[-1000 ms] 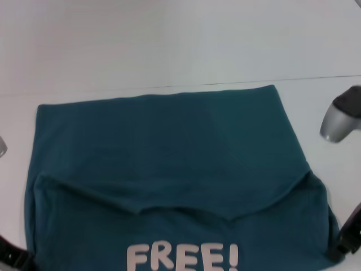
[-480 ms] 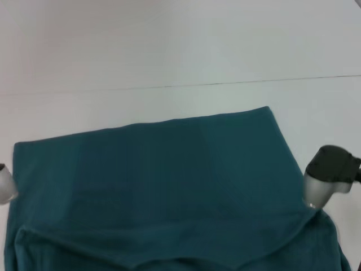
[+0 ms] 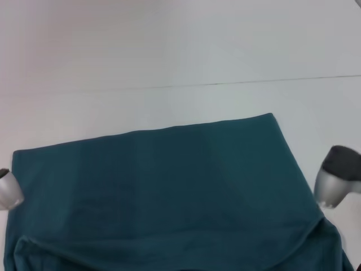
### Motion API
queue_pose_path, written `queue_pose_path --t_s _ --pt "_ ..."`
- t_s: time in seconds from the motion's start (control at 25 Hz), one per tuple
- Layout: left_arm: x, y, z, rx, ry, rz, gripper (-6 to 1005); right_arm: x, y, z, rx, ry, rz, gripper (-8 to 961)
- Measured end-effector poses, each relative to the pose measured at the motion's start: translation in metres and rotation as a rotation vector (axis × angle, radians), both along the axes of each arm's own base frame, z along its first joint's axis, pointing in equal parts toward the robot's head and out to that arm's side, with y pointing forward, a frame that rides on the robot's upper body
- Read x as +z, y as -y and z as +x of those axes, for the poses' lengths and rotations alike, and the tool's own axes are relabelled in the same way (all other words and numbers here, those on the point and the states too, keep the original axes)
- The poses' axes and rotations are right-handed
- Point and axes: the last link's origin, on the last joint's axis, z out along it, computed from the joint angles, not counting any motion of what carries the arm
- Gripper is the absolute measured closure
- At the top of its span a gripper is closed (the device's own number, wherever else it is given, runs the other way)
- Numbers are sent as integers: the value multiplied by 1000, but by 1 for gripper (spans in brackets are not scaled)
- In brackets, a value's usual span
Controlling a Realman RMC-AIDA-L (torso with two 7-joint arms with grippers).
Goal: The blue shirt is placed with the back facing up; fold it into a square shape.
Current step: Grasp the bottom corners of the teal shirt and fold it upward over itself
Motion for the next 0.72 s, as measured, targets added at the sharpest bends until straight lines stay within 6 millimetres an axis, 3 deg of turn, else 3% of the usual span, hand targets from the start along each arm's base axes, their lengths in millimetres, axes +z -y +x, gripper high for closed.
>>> queue_pose_path --t_s 0.28,0.72 --pt "19 -13 3 4 121 128 867 26 -8 2 -23 -89 101 918" --pt "48 -52 -2 -48 259 469 865 90 -50 -1 -83 -281 474 919"
